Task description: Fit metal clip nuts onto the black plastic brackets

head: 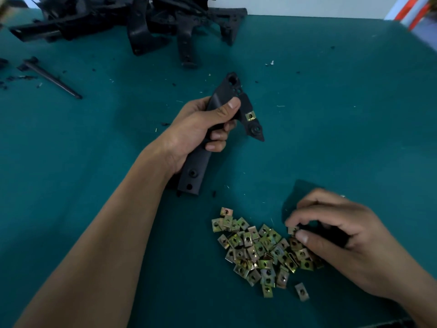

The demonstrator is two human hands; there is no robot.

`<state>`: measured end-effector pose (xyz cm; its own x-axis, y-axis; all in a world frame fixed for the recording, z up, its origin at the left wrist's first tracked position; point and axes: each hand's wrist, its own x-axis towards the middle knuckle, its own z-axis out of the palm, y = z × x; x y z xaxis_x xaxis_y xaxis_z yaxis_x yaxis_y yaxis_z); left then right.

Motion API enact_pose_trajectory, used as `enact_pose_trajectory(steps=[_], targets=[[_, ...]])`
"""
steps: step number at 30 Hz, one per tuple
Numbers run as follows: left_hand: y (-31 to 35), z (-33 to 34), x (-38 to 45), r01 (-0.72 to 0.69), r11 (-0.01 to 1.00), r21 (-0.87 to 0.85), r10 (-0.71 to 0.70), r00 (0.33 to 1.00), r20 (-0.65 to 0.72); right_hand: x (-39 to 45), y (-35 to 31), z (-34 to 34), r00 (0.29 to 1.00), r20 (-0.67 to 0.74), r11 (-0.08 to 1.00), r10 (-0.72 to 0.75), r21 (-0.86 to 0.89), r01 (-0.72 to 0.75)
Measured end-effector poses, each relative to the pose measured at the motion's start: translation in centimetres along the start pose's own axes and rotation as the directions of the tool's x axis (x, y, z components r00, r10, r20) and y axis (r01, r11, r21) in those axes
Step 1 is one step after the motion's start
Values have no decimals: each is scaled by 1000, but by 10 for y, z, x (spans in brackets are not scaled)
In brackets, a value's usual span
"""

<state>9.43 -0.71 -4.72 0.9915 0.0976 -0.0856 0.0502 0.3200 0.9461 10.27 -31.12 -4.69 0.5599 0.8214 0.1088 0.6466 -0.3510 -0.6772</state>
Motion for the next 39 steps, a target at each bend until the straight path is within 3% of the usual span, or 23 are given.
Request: enact_pose_trajectory(steps=[3, 13, 20, 26, 33, 39], targets=[[0, 0, 0, -4, 1000, -3, 4, 1000, 2, -2, 0, -2, 1000, 18, 1000, 8, 23, -8], [2, 0, -1, -3, 1000, 12, 3, 1000, -1, -4, 5, -7, 984, -81, 908, 158, 403, -113], [2, 1, -1, -7, 1000, 23, 7, 1000, -2, 1, 4, -9, 968, -173, 801, 180, 598, -42], [0, -1, 1, -8, 1000, 18, 8, 1000, 8, 5, 3, -13, 956, -177, 751, 233, 657, -61], [-1, -2, 2, -5, 1000, 25, 5, 1000, 6, 5, 8, -7, 908, -274, 742, 317, 668, -58], [-1, -3, 2, -8, 999, 32, 8, 1000, 8, 7, 1, -5, 921, -226, 727, 319, 681, -85]])
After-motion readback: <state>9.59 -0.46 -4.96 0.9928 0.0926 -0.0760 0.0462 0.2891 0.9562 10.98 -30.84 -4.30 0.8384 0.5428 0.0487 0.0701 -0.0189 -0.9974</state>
